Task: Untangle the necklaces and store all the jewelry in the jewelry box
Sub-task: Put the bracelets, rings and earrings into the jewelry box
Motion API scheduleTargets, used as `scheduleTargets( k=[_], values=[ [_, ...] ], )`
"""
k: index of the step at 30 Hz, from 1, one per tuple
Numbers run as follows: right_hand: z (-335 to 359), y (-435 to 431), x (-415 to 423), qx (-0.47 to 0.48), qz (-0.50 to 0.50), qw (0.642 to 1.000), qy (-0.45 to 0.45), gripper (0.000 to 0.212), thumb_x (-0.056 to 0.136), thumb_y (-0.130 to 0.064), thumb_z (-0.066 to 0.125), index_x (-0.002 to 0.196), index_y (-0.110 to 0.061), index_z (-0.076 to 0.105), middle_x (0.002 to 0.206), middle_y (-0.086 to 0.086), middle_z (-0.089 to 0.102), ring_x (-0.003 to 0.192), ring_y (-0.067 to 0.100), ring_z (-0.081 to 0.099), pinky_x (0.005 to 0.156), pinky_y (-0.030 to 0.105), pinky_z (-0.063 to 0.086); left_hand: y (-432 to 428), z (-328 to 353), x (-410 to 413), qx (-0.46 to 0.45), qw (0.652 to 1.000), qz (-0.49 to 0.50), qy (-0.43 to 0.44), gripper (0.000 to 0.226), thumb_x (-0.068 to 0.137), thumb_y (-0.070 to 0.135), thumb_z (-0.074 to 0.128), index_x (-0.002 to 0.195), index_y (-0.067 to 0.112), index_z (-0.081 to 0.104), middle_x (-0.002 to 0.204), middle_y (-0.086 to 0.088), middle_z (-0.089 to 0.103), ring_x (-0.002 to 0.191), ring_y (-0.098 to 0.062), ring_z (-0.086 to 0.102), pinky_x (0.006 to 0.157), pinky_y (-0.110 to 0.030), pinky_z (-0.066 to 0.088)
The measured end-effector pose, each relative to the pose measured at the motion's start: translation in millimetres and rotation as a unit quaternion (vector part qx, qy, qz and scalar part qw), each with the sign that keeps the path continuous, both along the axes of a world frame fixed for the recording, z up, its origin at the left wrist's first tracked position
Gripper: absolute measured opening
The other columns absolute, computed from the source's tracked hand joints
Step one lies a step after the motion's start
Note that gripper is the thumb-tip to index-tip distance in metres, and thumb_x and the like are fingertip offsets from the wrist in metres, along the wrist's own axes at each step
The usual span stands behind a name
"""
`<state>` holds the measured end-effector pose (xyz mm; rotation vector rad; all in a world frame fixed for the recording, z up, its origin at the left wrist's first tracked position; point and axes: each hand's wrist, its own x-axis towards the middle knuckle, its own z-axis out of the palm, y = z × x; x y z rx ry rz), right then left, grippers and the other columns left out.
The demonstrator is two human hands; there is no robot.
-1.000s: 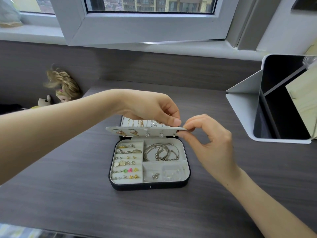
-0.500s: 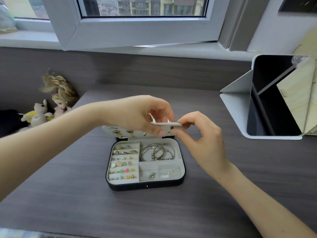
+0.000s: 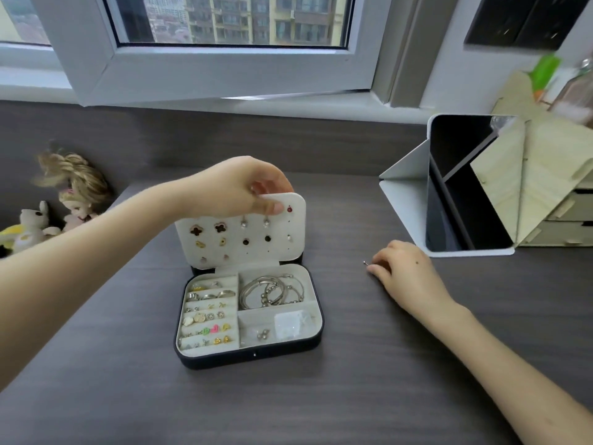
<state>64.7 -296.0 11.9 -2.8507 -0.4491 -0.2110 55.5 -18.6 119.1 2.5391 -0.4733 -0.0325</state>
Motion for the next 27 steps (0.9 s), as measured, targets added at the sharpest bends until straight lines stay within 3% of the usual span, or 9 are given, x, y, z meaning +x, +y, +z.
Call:
scheduleTargets(
  k=[4, 6, 10, 15, 17, 19, 21, 25, 27],
  values=[
    [1.7, 11.3, 1.7, 0.003, 0.005, 1.000, -0.009, 0.016, 0.090, -0.017, 0.059, 0.086, -0.007, 0.070, 0.090, 0.006, 0.062, 0.092, 0.027, 0.055, 0.078, 0.034, 0.040, 2.8, 0.5, -1.9, -0.100, 0.995, -0.005, -0.003, 0.021, 0.082, 0.024, 0.072, 0.103, 0.027, 0.067, 0.098, 0.010, 0.068, 0.089, 0.000, 0.062, 0.084, -0.021, 0.050],
    [18.9, 24.2, -3.3, 0.116, 0.016, 0.993, -0.026, 0.012, 0.086, -0.015, 0.063, 0.078, -0.009, 0.069, 0.079, 0.003, 0.064, 0.081, 0.022, 0.059, 0.071, 0.027, 0.040, 4.4, 0.7, -3.0, -0.143, 0.989, -0.007, -0.018, 0.018, 0.082, 0.021, 0.072, 0.100, 0.025, 0.070, 0.098, 0.006, 0.069, 0.091, -0.006, 0.062, 0.085, -0.024, 0.049],
    [77.3, 65.2, -20.3, 0.453, 0.084, 0.876, 0.146, 0.013, 0.084, -0.020, 0.067, 0.073, -0.015, 0.069, 0.064, -0.007, 0.061, 0.058, 0.004, 0.051, 0.056, 0.012, 0.040, 7.4, 0.8, -6.1, -0.184, 0.982, -0.027, -0.037, 0.016, 0.079, 0.032, 0.073, 0.095, 0.029, 0.073, 0.097, -0.003, 0.068, 0.092, -0.025, 0.059, 0.083, -0.035, 0.048],
    [92.6, 95.9, -15.2, 0.551, 0.123, 0.764, 0.312, 0.022, 0.089, -0.008, 0.059, 0.068, -0.008, 0.065, 0.065, 0.002, 0.055, 0.057, 0.010, 0.045, 0.051, 0.020, 0.038, 7.6, 2.4, -9.7, -0.197, 0.978, -0.050, -0.050, 0.010, 0.080, 0.029, 0.071, 0.087, 0.021, 0.073, 0.092, -0.003, 0.067, 0.085, -0.028, 0.058, 0.076, -0.047, 0.046],
    [92.9, 99.5, -14.6, 0.570, 0.117, 0.742, 0.334, 0.024, 0.090, -0.006, 0.058, 0.066, -0.007, 0.063, 0.065, 0.003, 0.053, 0.055, 0.010, 0.045, 0.050, 0.019, 0.037, 7.4, 1.1, -10.7, -0.188, 0.980, -0.046, -0.054, 0.008, 0.082, 0.029, 0.067, 0.084, 0.022, 0.070, 0.088, -0.003, 0.065, 0.078, -0.028, 0.055, 0.071, -0.043, 0.044],
    [92.0, 101.3, -14.3, 0.574, 0.110, 0.745, 0.320, 0.025, 0.089, -0.006, 0.058, 0.065, -0.008, 0.064, 0.063, 0.002, 0.053, 0.056, 0.010, 0.044, 0.050, 0.020, 0.036, 6.4, -0.6, -11.5, -0.166, 0.984, -0.043, -0.057, 0.015, 0.085, 0.036, 0.059, 0.079, 0.025, 0.065, 0.081, -0.002, 0.061, 0.066, -0.018, 0.048, 0.064, -0.030, 0.040],
    [92.8, 103.4, -17.5, 0.552, 0.103, 0.784, 0.264, 0.021, 0.088, -0.006, 0.061, 0.068, -0.008, 0.067, 0.062, 0.001, 0.055, 0.056, 0.010, 0.045, 0.052, 0.021, 0.038, 3.9, -0.2, -12.6, -0.146, 0.987, -0.045, -0.054, 0.025, 0.090, 0.038, 0.053, 0.075, 0.020, 0.060, 0.069, 0.005, 0.052, 0.060, -0.007, 0.041, 0.060, -0.021, 0.036],
    [99.4, 106.3, -26.1, 0.504, 0.109, 0.841, 0.162, 0.013, 0.085, -0.010, 0.063, 0.077, -0.003, 0.069, 0.059, -0.002, 0.058, 0.051, 0.003, 0.047, 0.051, 0.016, 0.041, 1.4, 1.3, -13.5, -0.169, 0.984, -0.028, -0.039, 0.030, 0.096, 0.034, 0.051, 0.078, 0.010, 0.057, 0.063, 0.013, 0.046, 0.060, -0.007, 0.039, 0.062, -0.032, 0.041],
    [100.6, 107.6, -27.4, 0.486, 0.113, 0.853, 0.150, 0.013, 0.085, -0.013, 0.064, 0.076, -0.005, 0.069, 0.058, -0.003, 0.058, 0.050, 0.003, 0.047, 0.052, 0.017, 0.042, 1.0, 1.5, -14.5, -0.188, 0.981, -0.023, -0.043, 0.026, 0.093, 0.034, 0.054, 0.087, 0.009, 0.059, 0.072, 0.011, 0.052, 0.063, -0.005, 0.044, 0.062, -0.024, 0.042]
  ],
)
